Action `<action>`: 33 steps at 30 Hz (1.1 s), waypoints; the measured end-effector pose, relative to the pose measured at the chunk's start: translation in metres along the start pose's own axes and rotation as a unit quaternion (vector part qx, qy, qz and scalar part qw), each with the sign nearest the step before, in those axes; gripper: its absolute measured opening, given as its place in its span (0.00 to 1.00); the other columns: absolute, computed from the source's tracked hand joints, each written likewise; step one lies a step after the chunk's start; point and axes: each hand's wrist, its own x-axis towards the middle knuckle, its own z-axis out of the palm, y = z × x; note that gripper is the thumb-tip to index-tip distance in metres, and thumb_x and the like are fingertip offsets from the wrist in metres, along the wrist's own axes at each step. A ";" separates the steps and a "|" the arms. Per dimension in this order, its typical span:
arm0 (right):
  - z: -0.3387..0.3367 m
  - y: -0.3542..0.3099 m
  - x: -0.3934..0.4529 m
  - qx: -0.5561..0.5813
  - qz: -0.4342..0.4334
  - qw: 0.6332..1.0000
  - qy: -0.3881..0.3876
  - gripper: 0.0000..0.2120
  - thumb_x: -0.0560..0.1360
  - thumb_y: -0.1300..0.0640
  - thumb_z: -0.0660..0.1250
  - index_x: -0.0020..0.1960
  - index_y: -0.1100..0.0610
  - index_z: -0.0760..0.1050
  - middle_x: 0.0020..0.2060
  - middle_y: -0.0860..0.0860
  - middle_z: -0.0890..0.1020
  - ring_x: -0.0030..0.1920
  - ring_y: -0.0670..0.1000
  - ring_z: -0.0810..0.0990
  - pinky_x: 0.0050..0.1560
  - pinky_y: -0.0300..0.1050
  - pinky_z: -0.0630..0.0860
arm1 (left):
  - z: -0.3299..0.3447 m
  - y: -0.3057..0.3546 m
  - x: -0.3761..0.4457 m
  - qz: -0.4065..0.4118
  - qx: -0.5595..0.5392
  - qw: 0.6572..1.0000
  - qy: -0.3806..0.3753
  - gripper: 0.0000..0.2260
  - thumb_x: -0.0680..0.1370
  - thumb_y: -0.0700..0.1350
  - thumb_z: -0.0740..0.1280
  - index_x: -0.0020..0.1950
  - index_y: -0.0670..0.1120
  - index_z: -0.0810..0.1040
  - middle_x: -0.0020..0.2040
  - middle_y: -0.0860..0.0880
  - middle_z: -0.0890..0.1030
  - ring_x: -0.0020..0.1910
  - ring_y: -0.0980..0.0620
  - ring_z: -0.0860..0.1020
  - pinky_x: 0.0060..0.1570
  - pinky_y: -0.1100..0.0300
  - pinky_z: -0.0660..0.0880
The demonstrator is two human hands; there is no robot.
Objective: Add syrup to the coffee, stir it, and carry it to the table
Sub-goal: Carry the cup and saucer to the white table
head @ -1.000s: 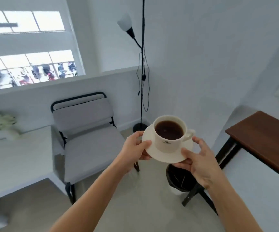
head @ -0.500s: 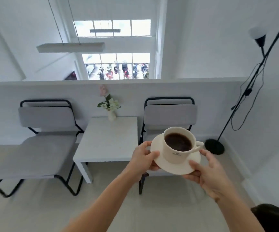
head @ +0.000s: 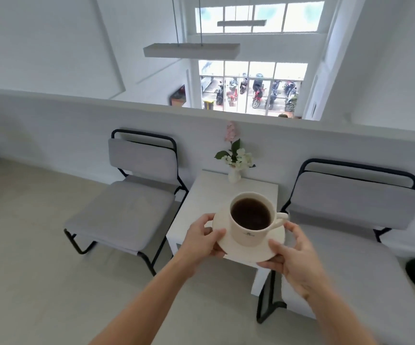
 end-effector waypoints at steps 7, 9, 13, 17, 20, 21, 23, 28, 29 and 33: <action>0.053 -0.017 0.127 -0.033 0.017 0.999 -0.025 0.22 0.80 0.68 0.63 0.67 0.48 0.68 0.49 0.66 0.83 0.40 0.63 0.87 0.35 0.55 0.86 | -0.057 0.016 0.104 -0.012 -0.003 0.999 0.036 0.13 0.81 0.41 0.65 0.65 0.49 0.73 0.42 0.47 0.85 0.39 0.51 0.82 0.36 0.61 0.79; 0.066 -0.016 0.159 -0.039 0.022 0.999 -0.023 0.22 0.80 0.68 0.63 0.67 0.47 0.67 0.50 0.66 0.83 0.41 0.64 0.87 0.35 0.54 0.86 | -0.071 0.018 0.135 -0.017 -0.002 0.999 0.035 0.13 0.81 0.41 0.65 0.65 0.49 0.73 0.43 0.45 0.84 0.39 0.51 0.82 0.35 0.61 0.79; 0.090 -0.005 0.219 -0.057 0.028 0.998 0.009 0.21 0.80 0.67 0.62 0.67 0.48 0.67 0.51 0.67 0.83 0.42 0.64 0.87 0.38 0.55 0.85 | -0.099 0.011 0.201 -0.024 0.023 0.999 0.016 0.13 0.81 0.42 0.65 0.66 0.50 0.72 0.44 0.43 0.85 0.40 0.50 0.83 0.37 0.61 0.80; 0.110 0.011 0.273 -0.066 0.027 0.996 0.053 0.22 0.80 0.67 0.63 0.67 0.47 0.66 0.49 0.66 0.84 0.44 0.63 0.86 0.40 0.57 0.85 | -0.126 -0.001 0.267 -0.045 0.026 0.998 -0.028 0.14 0.81 0.43 0.66 0.66 0.52 0.71 0.48 0.38 0.85 0.44 0.44 0.84 0.41 0.58 0.83; 0.119 0.028 0.309 -0.066 0.037 0.994 0.074 0.23 0.80 0.66 0.64 0.67 0.45 0.66 0.48 0.64 0.84 0.44 0.60 0.86 0.39 0.56 0.85 | -0.140 -0.016 0.313 -0.059 0.046 0.996 -0.054 0.14 0.81 0.43 0.66 0.66 0.53 0.71 0.48 0.39 0.85 0.49 0.40 0.84 0.41 0.56 0.84; 0.121 0.036 0.321 -0.069 0.040 0.994 0.078 0.23 0.80 0.65 0.64 0.67 0.45 0.65 0.49 0.64 0.84 0.44 0.60 0.87 0.39 0.55 0.85 | -0.143 -0.023 0.328 -0.066 0.051 0.995 -0.061 0.14 0.81 0.43 0.66 0.66 0.53 0.71 0.48 0.39 0.85 0.48 0.40 0.84 0.40 0.57 0.83; 0.121 0.053 0.344 -0.073 0.043 0.993 0.084 0.23 0.80 0.63 0.65 0.68 0.45 0.63 0.51 0.63 0.83 0.47 0.60 0.86 0.39 0.53 0.85 | -0.146 -0.040 0.356 -0.080 0.060 0.993 -0.070 0.14 0.81 0.43 0.66 0.65 0.53 0.71 0.46 0.40 0.84 0.44 0.43 0.85 0.37 0.59 0.82; 0.110 0.113 0.399 -0.087 0.074 0.989 0.098 0.23 0.80 0.60 0.66 0.68 0.45 0.62 0.54 0.61 0.82 0.47 0.57 0.86 0.40 0.53 0.85 | -0.145 -0.107 0.419 -0.125 0.104 0.983 -0.089 0.15 0.81 0.43 0.66 0.66 0.54 0.71 0.45 0.39 0.83 0.42 0.46 0.85 0.37 0.59 0.82; 0.105 0.127 0.409 -0.090 0.082 0.987 0.101 0.23 0.79 0.59 0.66 0.69 0.45 0.61 0.54 0.61 0.83 0.47 0.57 0.87 0.41 0.54 0.85 | -0.143 -0.122 0.430 -0.133 0.109 0.981 -0.090 0.15 0.81 0.42 0.66 0.66 0.54 0.71 0.45 0.38 0.83 0.43 0.46 0.84 0.37 0.59 0.82; 0.081 0.186 0.447 -0.120 0.111 0.981 0.104 0.25 0.81 0.61 0.64 0.71 0.45 0.58 0.53 0.60 0.82 0.47 0.56 0.86 0.42 0.56 0.86 | -0.132 -0.179 0.468 -0.156 0.137 0.973 -0.101 0.15 0.81 0.42 0.66 0.66 0.53 0.70 0.48 0.37 0.81 0.45 0.45 0.84 0.37 0.60 0.82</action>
